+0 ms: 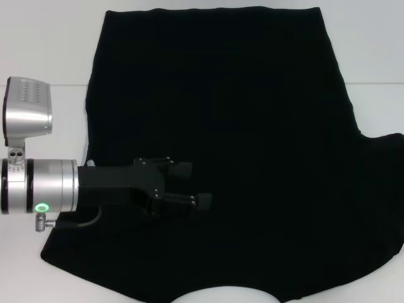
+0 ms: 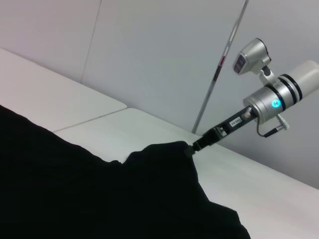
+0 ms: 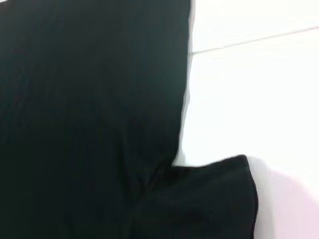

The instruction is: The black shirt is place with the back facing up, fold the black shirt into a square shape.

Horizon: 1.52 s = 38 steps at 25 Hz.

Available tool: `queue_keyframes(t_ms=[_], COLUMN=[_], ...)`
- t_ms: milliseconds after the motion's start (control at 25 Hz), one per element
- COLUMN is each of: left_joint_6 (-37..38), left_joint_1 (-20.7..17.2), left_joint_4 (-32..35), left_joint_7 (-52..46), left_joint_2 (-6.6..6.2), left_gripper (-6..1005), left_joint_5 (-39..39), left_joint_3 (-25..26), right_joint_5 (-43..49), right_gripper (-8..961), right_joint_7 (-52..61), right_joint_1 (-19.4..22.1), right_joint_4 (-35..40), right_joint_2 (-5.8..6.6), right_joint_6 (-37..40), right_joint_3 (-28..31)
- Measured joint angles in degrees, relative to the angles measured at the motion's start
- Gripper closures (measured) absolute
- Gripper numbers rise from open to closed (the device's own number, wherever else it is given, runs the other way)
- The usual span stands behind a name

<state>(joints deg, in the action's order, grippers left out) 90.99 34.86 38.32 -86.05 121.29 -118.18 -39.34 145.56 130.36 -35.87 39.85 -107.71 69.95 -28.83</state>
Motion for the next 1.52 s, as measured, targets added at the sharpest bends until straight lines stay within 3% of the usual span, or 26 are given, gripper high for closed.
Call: queue_keyframes(t_ms=[840,1160,1520], left_joint_6=[0.86,0.76,0.33], left_joint_1=[-0.06,0.19,0.12], left_joint_4=[0.00,0.01,0.00], left_joint_7=[-0.61,-0.61,-0.61], left_joint_2=[0.17,0.02,-0.18], left_gripper=[66,65,66], left_joint_5=[0.01,0.01,0.01], left_joint_3=[-0.12,0.07,0.26], right_joint_5=[-0.06,-0.32,0.13], right_gripper=[918,918,919], right_joint_7=[-1.85,-3.37,-0.40], right_joint_1=[-4.93,-9.76,-16.03], right_joint_4=[0.97,-0.05,-3.15], right_joint_2=[-0.79,-3.04,-6.08], right_joint_6=[0.08,3.04,-1.98], right_joint_3=[-2.76,-5.56,-11.74])
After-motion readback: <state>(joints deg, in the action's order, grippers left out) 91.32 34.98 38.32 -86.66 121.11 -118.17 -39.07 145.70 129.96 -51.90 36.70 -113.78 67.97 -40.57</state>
